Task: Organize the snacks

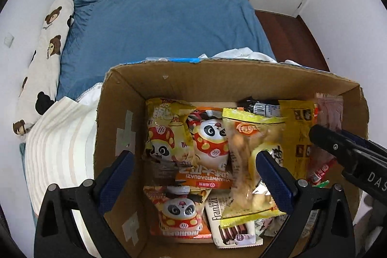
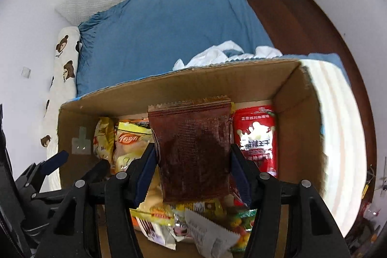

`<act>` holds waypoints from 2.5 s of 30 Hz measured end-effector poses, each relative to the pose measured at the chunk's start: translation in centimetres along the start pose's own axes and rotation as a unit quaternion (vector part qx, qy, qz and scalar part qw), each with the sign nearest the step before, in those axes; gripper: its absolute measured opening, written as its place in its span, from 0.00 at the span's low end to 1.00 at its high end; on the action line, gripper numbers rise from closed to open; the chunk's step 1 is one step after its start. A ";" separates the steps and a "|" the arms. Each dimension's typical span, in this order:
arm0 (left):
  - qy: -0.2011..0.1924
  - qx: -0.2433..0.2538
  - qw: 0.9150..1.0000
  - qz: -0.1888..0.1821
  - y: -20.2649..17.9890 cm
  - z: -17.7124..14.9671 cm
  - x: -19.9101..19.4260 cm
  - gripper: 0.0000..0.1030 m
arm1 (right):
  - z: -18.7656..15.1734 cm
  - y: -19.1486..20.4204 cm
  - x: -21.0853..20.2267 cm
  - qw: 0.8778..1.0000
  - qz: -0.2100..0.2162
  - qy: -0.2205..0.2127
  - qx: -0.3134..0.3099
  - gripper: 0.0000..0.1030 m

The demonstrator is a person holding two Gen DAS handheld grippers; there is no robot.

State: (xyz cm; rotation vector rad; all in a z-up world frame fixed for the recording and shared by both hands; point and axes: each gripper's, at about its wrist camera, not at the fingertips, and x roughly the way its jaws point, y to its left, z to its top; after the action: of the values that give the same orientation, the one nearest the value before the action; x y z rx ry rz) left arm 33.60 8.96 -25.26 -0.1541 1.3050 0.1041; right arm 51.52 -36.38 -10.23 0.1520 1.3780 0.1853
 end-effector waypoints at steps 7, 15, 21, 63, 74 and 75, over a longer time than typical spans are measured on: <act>0.002 -0.006 1.000 -0.013 0.4 -0.3 0.2 1.00 | -1.0 -1.1 -0.4 1.000 -0.001 -0.009 0.002 0.93; -0.013 -0.002 1.000 -0.022 0.0 -2.1 -1.6 1.00 | -4.3 -1.2 -3.4 0.998 -0.045 -0.036 -0.030 0.96; -0.026 -0.006 0.999 -0.034 -0.2 -4.2 -4.0 1.00 | -7.1 -1.1 -6.1 0.995 -0.059 -0.064 -0.049 0.97; -0.263 0.013 0.965 -0.006 -2.7 -34.5 -31.6 1.00 | -41.1 -0.3 -35.2 0.949 -0.020 -0.301 -0.091 1.00; -0.267 0.005 0.964 -0.005 -2.3 -34.6 -31.7 1.00 | -41.2 -0.1 -35.5 0.945 -0.036 -0.313 -0.093 1.00; -0.266 0.005 0.964 -0.003 -2.4 -34.4 -31.5 1.00 | -41.0 -0.1 -35.3 0.944 -0.038 -0.313 -0.093 1.00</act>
State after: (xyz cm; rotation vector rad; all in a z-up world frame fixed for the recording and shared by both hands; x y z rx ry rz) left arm -6.90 1.05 -3.50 -0.1115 0.7683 0.1232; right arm 4.85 -44.28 16.01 -0.0057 0.7248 0.1806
